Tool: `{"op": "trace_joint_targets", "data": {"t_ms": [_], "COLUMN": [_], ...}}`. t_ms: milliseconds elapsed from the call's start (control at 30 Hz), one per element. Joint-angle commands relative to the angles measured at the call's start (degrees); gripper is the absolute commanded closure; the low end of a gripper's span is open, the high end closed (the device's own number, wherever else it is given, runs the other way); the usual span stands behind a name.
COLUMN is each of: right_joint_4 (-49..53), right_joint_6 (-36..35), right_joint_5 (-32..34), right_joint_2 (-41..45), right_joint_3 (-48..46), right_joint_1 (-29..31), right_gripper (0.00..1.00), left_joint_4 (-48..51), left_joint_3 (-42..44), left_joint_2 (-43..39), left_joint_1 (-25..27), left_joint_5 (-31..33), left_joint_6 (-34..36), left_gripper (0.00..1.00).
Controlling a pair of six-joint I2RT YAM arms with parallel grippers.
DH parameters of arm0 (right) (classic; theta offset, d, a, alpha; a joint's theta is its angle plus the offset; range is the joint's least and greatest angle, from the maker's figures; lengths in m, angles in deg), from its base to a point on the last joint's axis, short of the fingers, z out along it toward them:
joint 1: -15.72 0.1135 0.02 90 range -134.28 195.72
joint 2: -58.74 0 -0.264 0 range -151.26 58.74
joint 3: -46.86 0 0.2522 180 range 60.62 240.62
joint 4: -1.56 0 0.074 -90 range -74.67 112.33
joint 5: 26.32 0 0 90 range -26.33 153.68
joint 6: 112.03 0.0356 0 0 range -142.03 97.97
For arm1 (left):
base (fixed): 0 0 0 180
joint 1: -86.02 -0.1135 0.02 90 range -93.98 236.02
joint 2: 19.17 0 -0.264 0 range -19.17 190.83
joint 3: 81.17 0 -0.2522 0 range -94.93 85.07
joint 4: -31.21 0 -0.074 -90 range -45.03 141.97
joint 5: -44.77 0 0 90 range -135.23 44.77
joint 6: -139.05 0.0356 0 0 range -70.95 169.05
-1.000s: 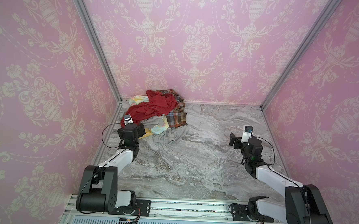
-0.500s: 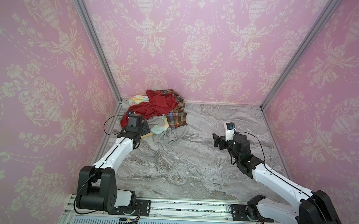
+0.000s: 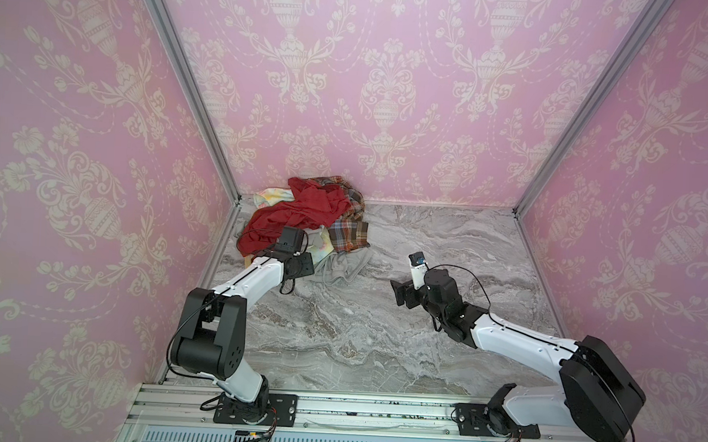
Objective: Pick out a specific cloth from the pile
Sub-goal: 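Reach the left gripper into the clothes pile while the right arm moves toward the pile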
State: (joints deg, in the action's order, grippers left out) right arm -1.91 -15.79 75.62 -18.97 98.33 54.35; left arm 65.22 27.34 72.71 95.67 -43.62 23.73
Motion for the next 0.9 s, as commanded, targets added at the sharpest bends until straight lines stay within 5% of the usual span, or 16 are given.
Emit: {"op": "trace_joint_targets", "data": {"t_ms": [0,867], "right_joint_4": [-0.5,-1.1], "right_joint_6": [1.2,0.5], "right_joint_5": [0.2,1.6], "right_joint_2": [-0.9,-2.6], "right_joint_3": [2.5,2.4], "right_joint_1": [1.0,1.5], "right_gripper": [0.07,0.07], "left_joint_4": [2.2,0.6], "left_joint_3": [-2.7,-10.6], "left_joint_2": [2.0,11.0], "left_joint_1": [0.6,0.0], "left_joint_5": [-1.2,4.5], "left_joint_6": [0.5,4.1], "left_gripper": [0.37,0.39]}}
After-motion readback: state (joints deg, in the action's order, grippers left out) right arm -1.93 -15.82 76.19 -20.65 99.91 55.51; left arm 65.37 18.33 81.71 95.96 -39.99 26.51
